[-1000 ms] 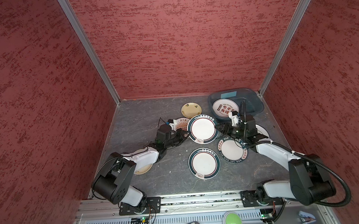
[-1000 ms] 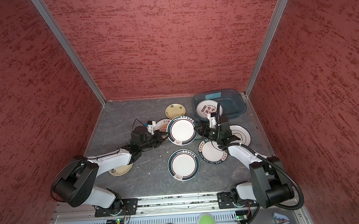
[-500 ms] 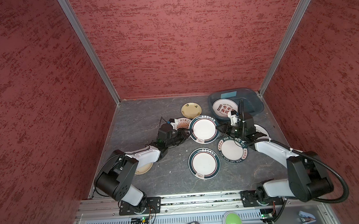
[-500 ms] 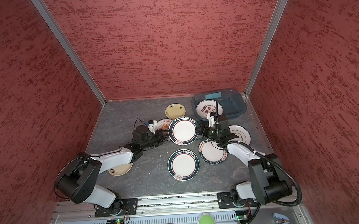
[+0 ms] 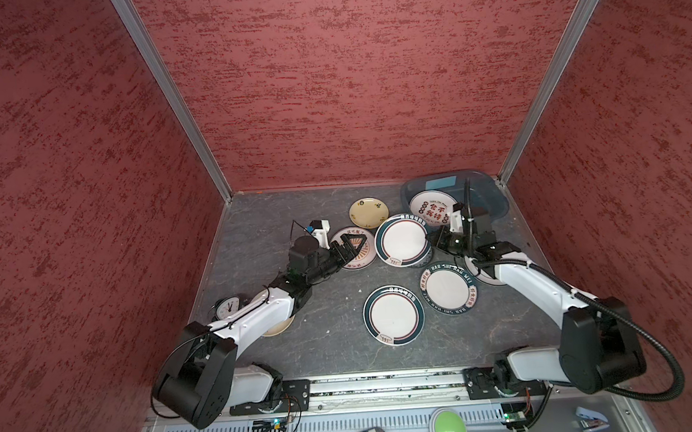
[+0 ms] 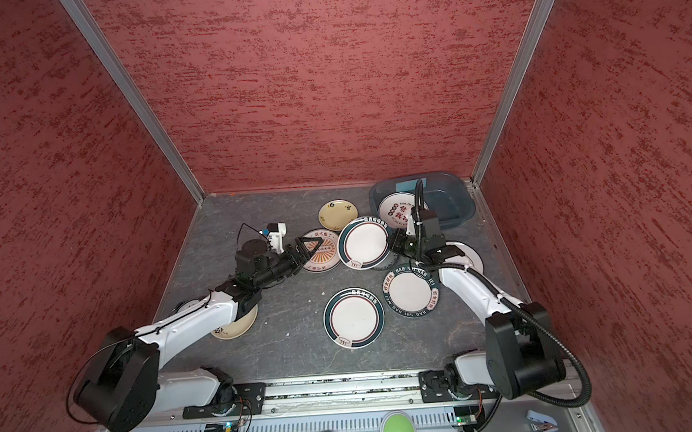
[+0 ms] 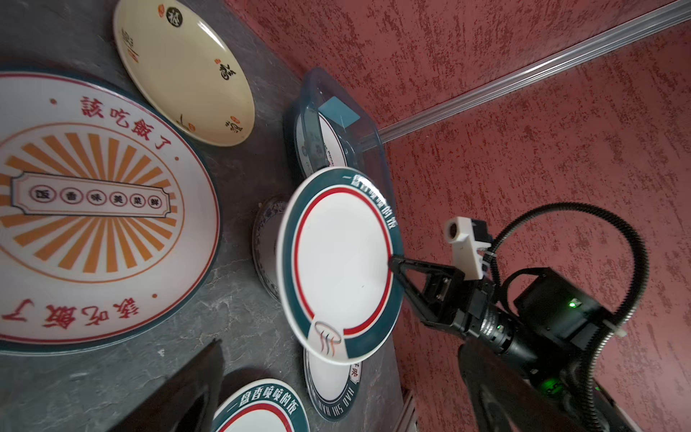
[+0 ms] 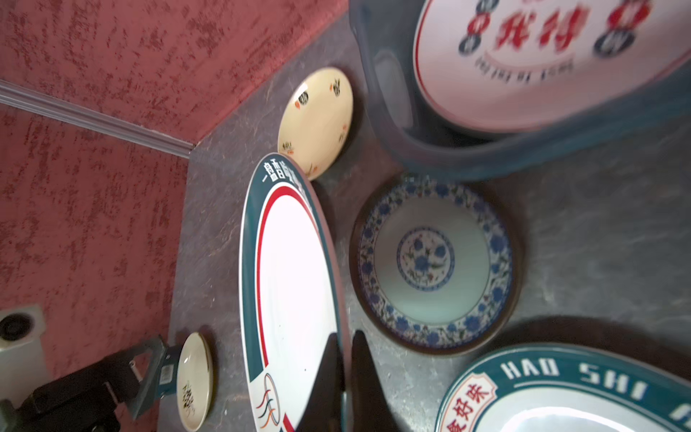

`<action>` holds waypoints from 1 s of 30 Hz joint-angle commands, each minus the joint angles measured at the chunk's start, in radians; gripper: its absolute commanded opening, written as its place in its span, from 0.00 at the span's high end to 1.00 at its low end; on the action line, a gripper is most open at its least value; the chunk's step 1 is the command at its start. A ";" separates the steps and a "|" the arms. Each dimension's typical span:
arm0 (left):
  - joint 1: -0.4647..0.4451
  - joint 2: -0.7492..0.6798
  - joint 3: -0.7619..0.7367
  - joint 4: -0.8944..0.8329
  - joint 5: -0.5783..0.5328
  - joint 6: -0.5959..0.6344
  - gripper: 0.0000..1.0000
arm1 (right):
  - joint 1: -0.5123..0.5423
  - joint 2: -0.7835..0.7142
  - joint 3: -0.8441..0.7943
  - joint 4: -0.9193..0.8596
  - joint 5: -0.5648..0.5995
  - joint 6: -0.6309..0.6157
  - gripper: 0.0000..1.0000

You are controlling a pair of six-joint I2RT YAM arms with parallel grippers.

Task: Place the plates into the plastic bin on the countertop
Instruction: 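Grasp the green-rimmed plate rim with right gripper and open left gripper, then carry the green-rimmed plate with right gripper and lower it into the blue bin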

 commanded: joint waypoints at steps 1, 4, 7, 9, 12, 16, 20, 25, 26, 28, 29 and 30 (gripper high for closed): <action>0.018 -0.042 0.019 -0.125 -0.016 0.095 0.01 | -0.006 -0.026 0.131 -0.085 0.149 -0.082 1.00; 0.034 -0.072 0.040 -0.190 0.003 0.159 0.01 | -0.032 -0.004 0.209 -0.102 0.222 -0.105 1.00; 0.061 -0.101 0.030 -0.165 0.041 0.160 0.01 | -0.070 0.032 0.267 -0.097 0.260 -0.117 1.00; 0.076 -0.113 0.038 -0.144 0.072 0.162 0.01 | -0.097 0.071 0.310 -0.102 0.274 -0.119 1.00; 0.084 -0.129 0.059 -0.153 0.084 0.181 0.01 | -0.142 0.148 0.359 -0.101 0.266 -0.101 1.00; 0.087 -0.144 0.051 -0.115 0.095 0.205 0.01 | -0.193 0.237 0.415 -0.101 0.251 -0.085 1.00; 0.096 -0.148 0.024 -0.067 0.115 0.227 0.01 | -0.225 0.328 0.478 -0.088 0.220 -0.087 1.00; 0.129 -0.156 0.020 -0.087 0.159 0.227 0.01 | -0.228 0.425 0.560 -0.098 0.282 -0.118 1.00; 0.140 -0.164 0.024 -0.104 0.167 0.227 0.01 | -0.228 0.445 0.576 -0.103 0.304 -0.125 1.00; 0.158 -0.187 0.019 -0.110 0.177 0.228 0.00 | -0.230 0.481 0.609 -0.120 0.329 -0.141 1.00; 0.165 -0.204 0.017 -0.114 0.177 0.231 0.01 | -0.232 0.502 0.627 -0.126 0.332 -0.151 1.00; 0.170 -0.216 0.013 -0.118 0.175 0.236 0.01 | -0.236 0.520 0.640 -0.126 0.328 -0.160 1.00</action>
